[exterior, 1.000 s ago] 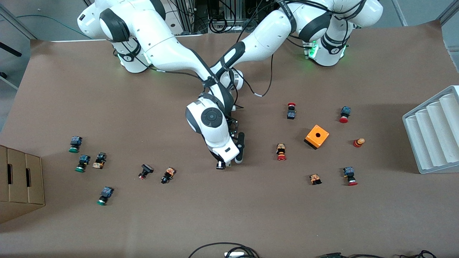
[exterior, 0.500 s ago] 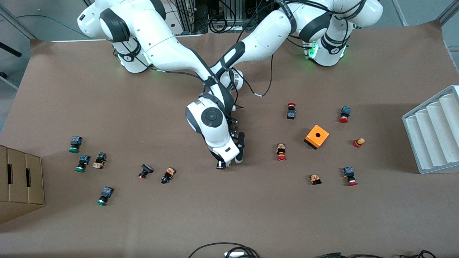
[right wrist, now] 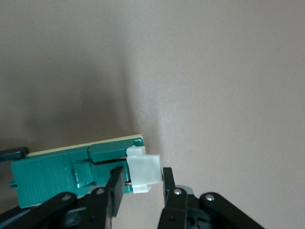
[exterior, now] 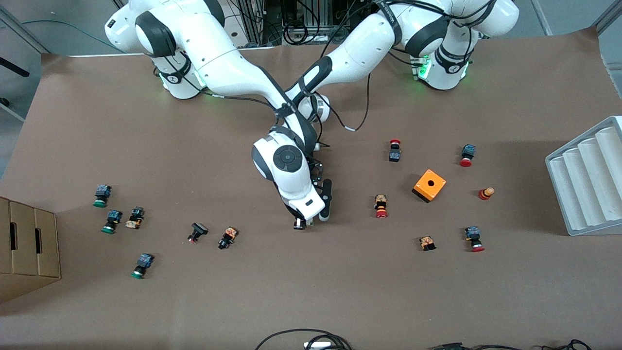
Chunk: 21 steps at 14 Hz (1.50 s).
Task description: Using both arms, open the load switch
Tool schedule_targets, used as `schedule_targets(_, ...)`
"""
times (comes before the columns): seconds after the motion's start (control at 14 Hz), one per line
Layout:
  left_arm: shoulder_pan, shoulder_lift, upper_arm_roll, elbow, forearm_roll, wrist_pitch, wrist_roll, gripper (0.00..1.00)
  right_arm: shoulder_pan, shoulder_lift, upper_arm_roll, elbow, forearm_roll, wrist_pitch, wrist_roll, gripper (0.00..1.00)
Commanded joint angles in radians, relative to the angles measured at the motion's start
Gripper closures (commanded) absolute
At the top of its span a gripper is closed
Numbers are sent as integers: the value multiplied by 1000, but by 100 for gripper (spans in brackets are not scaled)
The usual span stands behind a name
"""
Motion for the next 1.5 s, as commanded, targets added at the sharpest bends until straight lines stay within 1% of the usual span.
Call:
schedule_targets(0.0,2,27,10,16,7,11,-25,42,28,-24,7,-47,1,13,12,61)
schedule_targets(1.43,3,26,10,14,6,11,-26,42,33,-48,10,-56,-4,-24,6,61)
